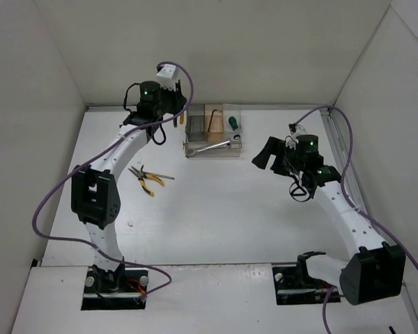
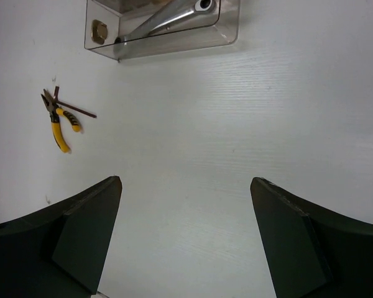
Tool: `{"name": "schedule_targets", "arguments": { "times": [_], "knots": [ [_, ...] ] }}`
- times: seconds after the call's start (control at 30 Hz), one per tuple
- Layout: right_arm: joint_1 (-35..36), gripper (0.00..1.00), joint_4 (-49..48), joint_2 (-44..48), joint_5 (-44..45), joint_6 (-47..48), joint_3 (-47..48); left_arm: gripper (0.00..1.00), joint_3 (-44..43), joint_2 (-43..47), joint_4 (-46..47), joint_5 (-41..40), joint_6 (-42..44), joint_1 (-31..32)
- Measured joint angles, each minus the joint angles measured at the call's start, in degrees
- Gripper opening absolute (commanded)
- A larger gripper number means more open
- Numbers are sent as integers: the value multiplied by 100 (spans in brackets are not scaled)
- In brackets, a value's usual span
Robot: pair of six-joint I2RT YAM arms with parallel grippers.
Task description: Sort the tools into containers
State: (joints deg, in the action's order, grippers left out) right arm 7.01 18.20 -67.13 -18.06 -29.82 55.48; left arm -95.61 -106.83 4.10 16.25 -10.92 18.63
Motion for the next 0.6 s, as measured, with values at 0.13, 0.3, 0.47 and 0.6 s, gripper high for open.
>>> {"name": "schedule_targets", "arguments": {
  "times": [0.13,0.3,0.47,0.6],
  "knots": [
    [-9,83,138,393,-15,157,-144,0,-1034,-1082,184,59,-22,-166],
    [-37,83,245,852,-79,372,-345,0,-1770,-2256,409,111,-192,-177],
    [-55,83,444,1150,-205,549,-538,0,-2065,-3056,590,114,-446,-177],
    [-79,83,529,1209,-310,634,-643,0,-2273,-3379,822,138,-557,-177]
  ]
}}
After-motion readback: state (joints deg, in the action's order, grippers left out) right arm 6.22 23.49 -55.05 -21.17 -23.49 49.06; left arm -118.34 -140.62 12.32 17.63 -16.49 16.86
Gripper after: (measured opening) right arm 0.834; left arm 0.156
